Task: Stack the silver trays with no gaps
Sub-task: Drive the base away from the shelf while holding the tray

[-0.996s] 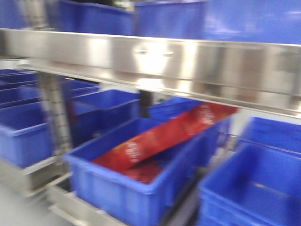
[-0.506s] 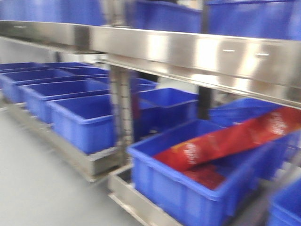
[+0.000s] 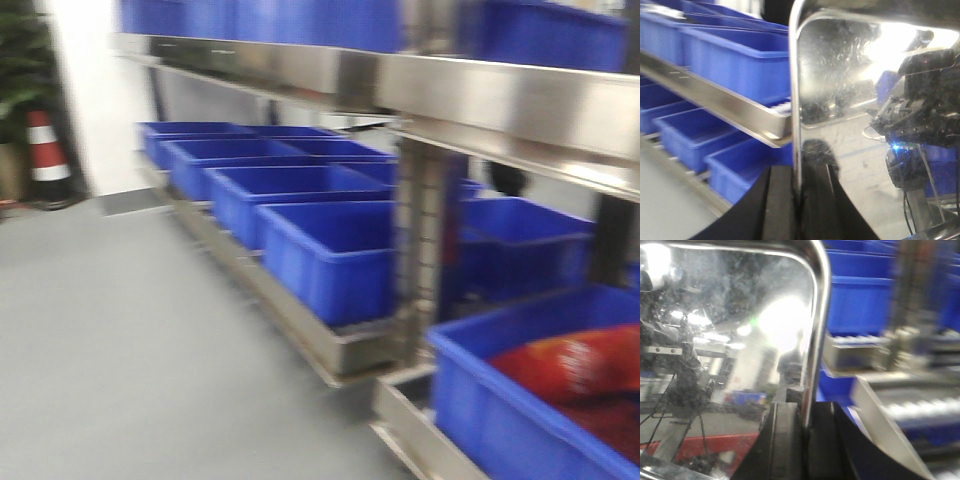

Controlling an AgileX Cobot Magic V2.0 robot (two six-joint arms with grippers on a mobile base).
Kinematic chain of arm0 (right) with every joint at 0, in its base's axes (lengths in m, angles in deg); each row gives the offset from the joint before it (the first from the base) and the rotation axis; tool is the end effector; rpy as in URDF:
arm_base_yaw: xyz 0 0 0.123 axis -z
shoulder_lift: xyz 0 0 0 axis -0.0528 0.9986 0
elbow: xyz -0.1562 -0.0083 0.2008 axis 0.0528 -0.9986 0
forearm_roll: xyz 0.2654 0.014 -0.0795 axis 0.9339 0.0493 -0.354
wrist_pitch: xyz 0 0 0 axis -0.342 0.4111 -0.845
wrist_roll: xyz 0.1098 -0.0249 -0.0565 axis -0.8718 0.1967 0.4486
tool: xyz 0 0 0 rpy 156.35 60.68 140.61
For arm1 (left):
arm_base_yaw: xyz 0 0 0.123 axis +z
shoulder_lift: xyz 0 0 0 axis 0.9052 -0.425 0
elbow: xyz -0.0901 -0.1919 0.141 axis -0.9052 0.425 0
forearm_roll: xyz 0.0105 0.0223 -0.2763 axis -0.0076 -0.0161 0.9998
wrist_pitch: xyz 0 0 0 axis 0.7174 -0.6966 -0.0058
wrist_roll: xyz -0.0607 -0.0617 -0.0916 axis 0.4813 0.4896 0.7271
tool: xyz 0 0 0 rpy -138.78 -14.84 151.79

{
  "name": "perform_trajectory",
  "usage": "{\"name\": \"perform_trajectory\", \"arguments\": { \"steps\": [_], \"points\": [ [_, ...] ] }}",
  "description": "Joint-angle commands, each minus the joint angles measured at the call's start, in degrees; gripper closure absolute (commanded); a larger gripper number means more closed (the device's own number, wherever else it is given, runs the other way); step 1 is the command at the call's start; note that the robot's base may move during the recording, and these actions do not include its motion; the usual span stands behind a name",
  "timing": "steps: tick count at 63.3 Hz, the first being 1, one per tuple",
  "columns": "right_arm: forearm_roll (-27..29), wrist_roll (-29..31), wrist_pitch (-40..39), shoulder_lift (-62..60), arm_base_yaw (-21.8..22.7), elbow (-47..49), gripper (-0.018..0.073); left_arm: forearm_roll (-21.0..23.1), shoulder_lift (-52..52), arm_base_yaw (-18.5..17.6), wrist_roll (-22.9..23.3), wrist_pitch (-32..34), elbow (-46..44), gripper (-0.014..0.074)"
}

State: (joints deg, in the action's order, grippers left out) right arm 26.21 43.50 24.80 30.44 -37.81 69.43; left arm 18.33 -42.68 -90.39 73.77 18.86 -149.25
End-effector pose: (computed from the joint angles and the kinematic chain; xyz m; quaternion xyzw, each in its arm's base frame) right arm 0.2864 0.1803 0.4501 -0.0933 0.7829 0.1018 0.6067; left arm 0.2911 -0.1384 0.4555 0.1355 0.7417 -0.1688 0.6349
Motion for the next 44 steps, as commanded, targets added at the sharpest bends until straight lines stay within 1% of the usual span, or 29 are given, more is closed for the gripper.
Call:
{"name": "perform_trajectory", "arguments": {
  "steps": [1, 44],
  "points": [
    [0.7, 0.8, -6.1, 0.2, -0.5, 0.4, 0.0628, 2.9, 0.5, -0.8, -0.1, 2.9, -0.7, 0.0614],
    [0.7, 0.8, -6.1, 0.2, -0.5, 0.4, 0.0628, 2.9, 0.5, -0.8, -0.1, 2.9, -0.7, 0.0614]
  ]
}}
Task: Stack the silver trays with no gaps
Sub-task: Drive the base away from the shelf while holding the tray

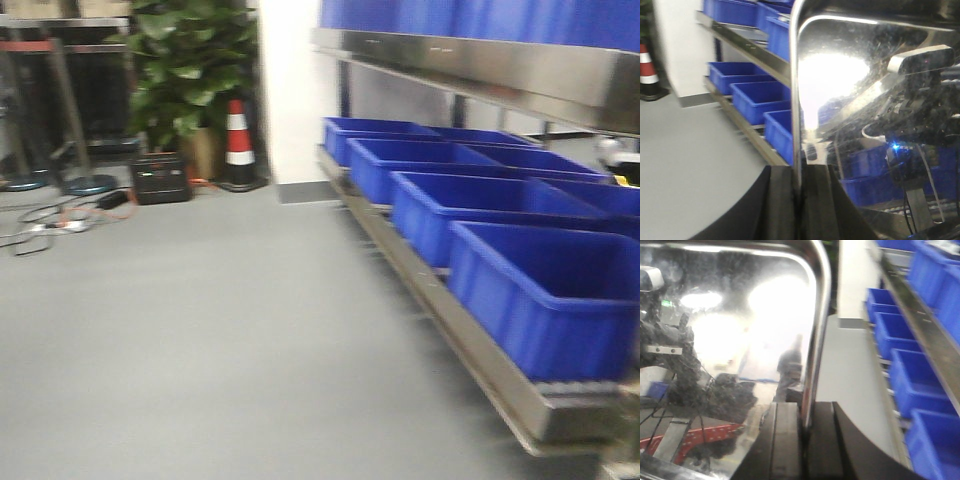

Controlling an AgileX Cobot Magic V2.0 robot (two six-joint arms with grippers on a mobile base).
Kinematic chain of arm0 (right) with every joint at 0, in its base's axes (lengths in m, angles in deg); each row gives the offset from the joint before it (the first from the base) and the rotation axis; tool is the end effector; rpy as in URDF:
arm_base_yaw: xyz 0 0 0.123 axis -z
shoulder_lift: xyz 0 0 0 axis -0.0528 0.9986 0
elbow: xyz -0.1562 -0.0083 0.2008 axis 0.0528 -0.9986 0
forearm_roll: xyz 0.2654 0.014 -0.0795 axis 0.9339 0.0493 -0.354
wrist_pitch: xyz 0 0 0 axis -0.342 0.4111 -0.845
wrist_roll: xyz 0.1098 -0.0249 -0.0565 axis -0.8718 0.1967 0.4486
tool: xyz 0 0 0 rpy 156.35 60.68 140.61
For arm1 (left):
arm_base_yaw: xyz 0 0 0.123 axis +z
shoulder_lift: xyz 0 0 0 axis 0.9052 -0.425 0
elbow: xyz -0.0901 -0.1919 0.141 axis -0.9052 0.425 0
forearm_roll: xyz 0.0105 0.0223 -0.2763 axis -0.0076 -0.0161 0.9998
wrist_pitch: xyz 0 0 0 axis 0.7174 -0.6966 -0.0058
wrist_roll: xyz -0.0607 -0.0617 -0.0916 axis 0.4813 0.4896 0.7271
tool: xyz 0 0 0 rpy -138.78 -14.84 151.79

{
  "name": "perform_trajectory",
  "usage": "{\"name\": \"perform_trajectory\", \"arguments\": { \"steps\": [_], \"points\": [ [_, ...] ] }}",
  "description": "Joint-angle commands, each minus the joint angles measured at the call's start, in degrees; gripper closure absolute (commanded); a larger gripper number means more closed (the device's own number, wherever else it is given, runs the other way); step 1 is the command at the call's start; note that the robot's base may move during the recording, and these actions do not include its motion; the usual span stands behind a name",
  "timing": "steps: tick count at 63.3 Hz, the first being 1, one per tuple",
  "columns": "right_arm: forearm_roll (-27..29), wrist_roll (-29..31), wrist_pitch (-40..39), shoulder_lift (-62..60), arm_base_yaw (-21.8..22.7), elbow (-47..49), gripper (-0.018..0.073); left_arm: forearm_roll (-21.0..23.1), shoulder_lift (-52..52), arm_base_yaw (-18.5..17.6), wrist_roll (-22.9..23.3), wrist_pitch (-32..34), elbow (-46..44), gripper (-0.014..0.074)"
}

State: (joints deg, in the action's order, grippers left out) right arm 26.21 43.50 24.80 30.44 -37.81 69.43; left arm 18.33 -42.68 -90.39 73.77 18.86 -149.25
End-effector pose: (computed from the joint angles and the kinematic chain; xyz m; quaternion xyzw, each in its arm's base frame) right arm 0.2864 0.1803 0.4501 -0.0933 0.7829 0.1018 0.6067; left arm 0.2911 -0.1384 0.4555 0.1355 0.7417 -0.1688 0.6349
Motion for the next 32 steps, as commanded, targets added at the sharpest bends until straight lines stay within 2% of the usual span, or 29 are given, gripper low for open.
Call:
{"name": "perform_trajectory", "arguments": {
  "steps": [1, 32],
  "points": [
    [0.7, 0.8, -6.1, 0.2, -0.5, 0.4, 0.0628, 2.9, 0.5, -0.8, -0.1, 2.9, -0.7, 0.0614],
    [0.7, 0.8, -6.1, 0.2, -0.5, 0.4, 0.0628, 2.9, 0.5, -0.8, -0.1, 2.9, -0.7, 0.0614]
  ]
}}
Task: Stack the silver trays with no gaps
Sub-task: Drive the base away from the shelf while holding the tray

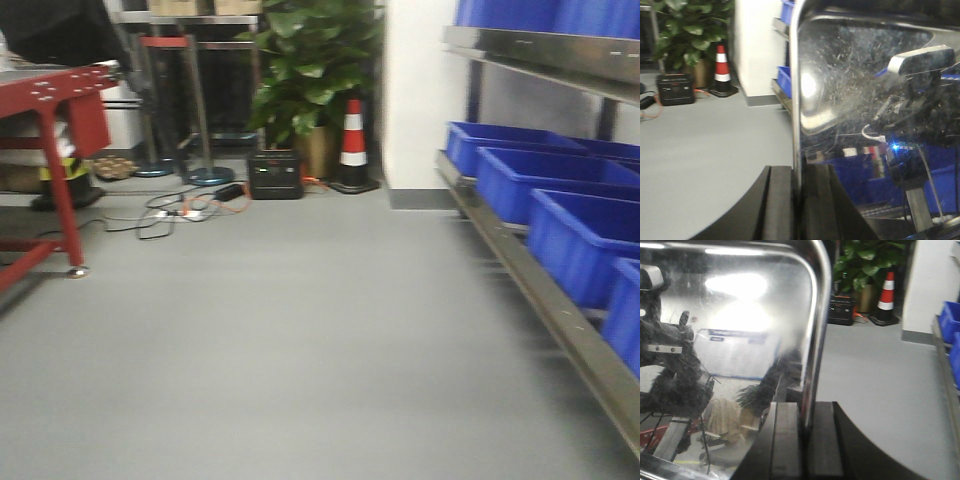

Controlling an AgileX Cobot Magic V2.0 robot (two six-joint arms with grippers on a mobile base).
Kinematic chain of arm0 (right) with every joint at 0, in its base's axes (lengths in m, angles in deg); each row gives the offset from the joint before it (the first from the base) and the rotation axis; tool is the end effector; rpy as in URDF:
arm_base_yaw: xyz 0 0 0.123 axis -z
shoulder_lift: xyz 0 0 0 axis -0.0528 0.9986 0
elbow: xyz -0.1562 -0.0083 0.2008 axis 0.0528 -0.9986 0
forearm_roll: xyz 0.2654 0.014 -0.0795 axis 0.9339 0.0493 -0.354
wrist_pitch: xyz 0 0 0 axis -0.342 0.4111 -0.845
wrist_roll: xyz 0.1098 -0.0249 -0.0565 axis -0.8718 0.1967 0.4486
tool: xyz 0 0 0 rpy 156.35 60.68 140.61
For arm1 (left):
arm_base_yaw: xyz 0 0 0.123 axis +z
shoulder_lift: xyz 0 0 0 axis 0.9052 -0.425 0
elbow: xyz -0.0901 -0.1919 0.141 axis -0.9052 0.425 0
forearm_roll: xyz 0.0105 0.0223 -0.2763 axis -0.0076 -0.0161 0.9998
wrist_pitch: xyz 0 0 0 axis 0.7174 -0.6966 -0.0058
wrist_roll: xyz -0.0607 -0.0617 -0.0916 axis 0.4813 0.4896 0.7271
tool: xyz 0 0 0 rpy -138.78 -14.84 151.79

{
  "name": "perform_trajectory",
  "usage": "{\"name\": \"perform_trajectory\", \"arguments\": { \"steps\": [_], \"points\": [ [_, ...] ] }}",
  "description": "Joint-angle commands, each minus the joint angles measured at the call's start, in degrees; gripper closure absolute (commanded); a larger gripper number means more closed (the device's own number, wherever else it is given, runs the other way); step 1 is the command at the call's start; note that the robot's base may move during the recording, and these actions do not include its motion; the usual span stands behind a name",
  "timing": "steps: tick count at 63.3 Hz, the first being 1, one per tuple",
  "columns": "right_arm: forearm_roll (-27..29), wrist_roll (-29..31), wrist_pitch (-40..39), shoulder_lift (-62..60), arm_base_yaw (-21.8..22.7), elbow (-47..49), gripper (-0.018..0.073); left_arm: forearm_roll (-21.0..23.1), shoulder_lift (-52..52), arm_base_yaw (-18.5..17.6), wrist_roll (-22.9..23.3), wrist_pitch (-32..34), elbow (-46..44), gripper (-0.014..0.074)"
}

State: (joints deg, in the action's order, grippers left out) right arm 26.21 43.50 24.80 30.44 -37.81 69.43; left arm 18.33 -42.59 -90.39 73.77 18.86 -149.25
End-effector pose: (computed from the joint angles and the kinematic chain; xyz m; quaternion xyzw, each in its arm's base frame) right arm 0.2864 0.1803 0.4501 -0.0933 0.7829 0.1018 0.6067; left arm 0.2907 -0.1382 0.4560 0.1354 0.7412 -0.1690 0.6354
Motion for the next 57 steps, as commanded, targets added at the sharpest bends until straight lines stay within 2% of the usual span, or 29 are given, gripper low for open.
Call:
{"name": "perform_trajectory", "arguments": {
  "steps": [1, 57],
  "points": [
    [0.7, 0.8, -6.1, 0.2, -0.5, 0.4, 0.0628, 2.9, 0.4, -0.8, -0.1, 2.9, -0.7, 0.0614],
    [0.7, 0.8, -6.1, 0.2, -0.5, 0.4, 0.0628, 2.9, 0.4, -0.8, -0.1, 2.9, -0.7, 0.0614]
  ]
}}
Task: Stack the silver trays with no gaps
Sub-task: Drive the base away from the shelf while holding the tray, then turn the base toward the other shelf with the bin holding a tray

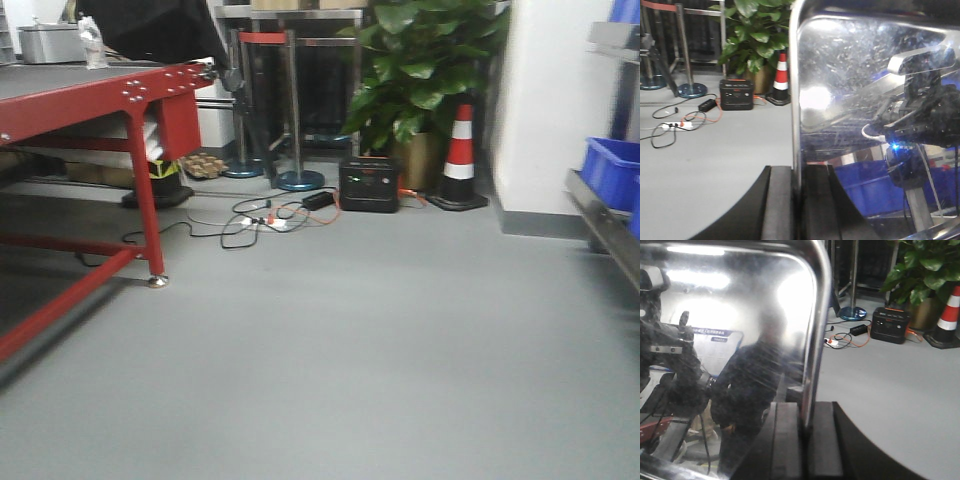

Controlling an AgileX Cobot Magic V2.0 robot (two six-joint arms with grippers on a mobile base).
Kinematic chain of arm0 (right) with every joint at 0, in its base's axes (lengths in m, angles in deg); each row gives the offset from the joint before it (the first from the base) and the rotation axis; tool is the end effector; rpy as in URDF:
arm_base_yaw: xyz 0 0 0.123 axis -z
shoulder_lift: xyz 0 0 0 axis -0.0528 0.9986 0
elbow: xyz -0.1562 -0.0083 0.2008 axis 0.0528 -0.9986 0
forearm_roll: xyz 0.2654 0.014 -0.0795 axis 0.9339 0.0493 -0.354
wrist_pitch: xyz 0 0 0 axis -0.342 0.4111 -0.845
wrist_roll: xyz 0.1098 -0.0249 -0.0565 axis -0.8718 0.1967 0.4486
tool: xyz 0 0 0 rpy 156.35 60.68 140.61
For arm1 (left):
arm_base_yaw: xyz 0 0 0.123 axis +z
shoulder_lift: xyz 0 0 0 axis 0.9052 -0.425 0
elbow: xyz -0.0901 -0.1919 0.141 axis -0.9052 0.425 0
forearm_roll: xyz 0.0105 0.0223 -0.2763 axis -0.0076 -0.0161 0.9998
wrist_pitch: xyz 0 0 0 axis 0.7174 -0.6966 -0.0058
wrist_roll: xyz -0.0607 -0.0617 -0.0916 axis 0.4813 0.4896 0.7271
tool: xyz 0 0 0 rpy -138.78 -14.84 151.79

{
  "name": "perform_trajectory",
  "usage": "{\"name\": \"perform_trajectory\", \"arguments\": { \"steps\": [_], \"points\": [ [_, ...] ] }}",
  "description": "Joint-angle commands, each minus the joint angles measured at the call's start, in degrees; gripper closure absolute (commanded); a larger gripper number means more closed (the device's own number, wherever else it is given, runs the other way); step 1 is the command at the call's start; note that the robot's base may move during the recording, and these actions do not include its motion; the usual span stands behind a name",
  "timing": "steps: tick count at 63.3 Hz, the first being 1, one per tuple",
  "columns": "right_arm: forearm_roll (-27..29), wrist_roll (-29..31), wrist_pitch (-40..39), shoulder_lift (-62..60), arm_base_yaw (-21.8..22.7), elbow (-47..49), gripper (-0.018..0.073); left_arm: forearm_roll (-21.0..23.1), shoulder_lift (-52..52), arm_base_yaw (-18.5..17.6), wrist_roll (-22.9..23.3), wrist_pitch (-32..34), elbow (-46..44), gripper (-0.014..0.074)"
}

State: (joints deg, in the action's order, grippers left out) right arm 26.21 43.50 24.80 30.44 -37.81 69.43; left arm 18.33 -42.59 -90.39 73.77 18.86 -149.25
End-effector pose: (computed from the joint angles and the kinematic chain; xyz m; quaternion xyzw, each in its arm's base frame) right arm 0.2864 0.1803 0.4501 -0.0933 0.7829 0.1018 0.6067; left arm 0.2907 -0.1382 0.4560 0.1354 0.7412 -0.1690 0.6354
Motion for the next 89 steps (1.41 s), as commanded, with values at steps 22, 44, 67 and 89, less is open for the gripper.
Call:
{"name": "perform_trajectory", "arguments": {
  "steps": [22, 44, 67, 89],
  "points": [
    [0.7, 0.8, -6.1, 0.2, -0.5, 0.4, 0.0628, 2.9, 0.4, -0.8, -0.1, 2.9, -0.7, 0.0614],
    [0.7, 0.8, -6.1, 0.2, -0.5, 0.4, 0.0628, 2.9, 0.4, -0.8, -0.1, 2.9, -0.7, 0.0614],
    [0.7, 0.8, -6.3, 0.2, -0.5, 0.4, 0.0628, 2.8, 0.4, -0.8, -0.1, 3.0, -0.7, 0.0614],
    [0.7, 0.8, -6.5, 0.2, -0.5, 0.4, 0.0628, 2.7, 0.4, -0.8, -0.1, 3.0, -0.7, 0.0614]
  ]
}}
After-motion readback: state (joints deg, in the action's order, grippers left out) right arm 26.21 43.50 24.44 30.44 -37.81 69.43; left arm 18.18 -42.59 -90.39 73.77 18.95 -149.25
